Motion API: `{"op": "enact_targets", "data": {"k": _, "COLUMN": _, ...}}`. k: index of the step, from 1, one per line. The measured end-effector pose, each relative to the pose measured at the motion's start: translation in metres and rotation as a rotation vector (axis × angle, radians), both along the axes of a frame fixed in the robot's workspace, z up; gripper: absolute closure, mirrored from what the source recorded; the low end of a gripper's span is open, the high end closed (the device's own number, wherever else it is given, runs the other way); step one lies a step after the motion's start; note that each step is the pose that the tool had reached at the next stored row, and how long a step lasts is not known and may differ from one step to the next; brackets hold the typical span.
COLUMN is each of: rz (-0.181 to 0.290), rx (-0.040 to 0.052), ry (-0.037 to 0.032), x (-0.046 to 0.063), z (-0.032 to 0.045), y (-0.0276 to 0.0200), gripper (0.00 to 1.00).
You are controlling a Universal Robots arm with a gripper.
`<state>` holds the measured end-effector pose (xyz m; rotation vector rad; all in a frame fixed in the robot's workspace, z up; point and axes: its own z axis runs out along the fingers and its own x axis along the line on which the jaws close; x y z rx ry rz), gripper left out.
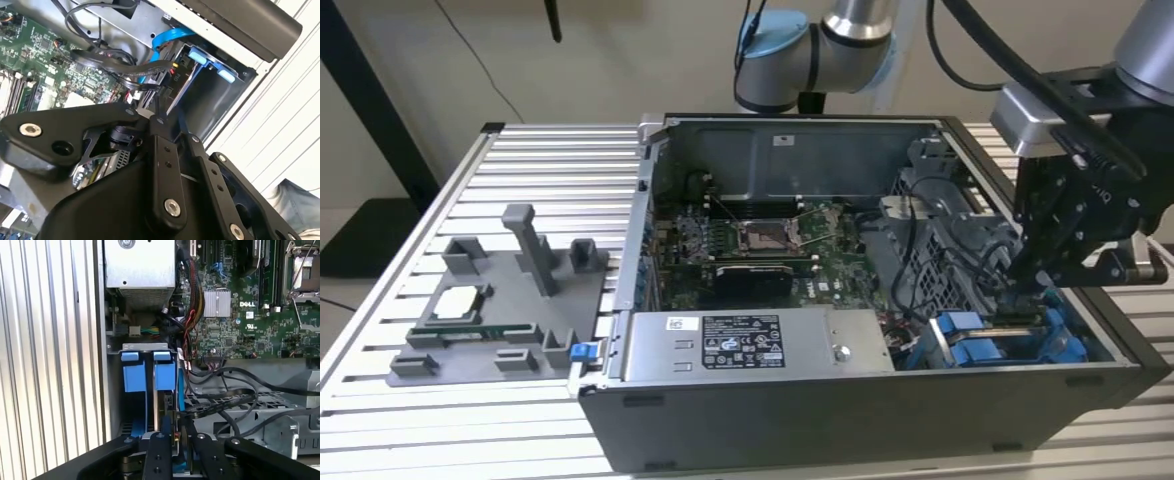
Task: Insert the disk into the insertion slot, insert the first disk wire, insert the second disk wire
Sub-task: 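Insert the second disk wire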
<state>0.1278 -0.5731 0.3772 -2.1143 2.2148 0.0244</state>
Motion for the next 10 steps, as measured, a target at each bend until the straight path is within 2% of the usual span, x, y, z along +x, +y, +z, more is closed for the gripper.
{"op": "enact_targets", "data": {"k": 5, "rz": 0.000, "rx": 0.0001, "ry": 0.0000, "x": 0.0000, "z": 0.0043, "y": 0.0000, "gripper": 0.00}}
{"op": "enact_targets", "data": {"k": 10, "rz": 0.000, "rx": 0.0001, "ry": 0.0000, "x": 0.0000, "z": 0.0052, "y": 0.0000, "gripper": 0.00}}
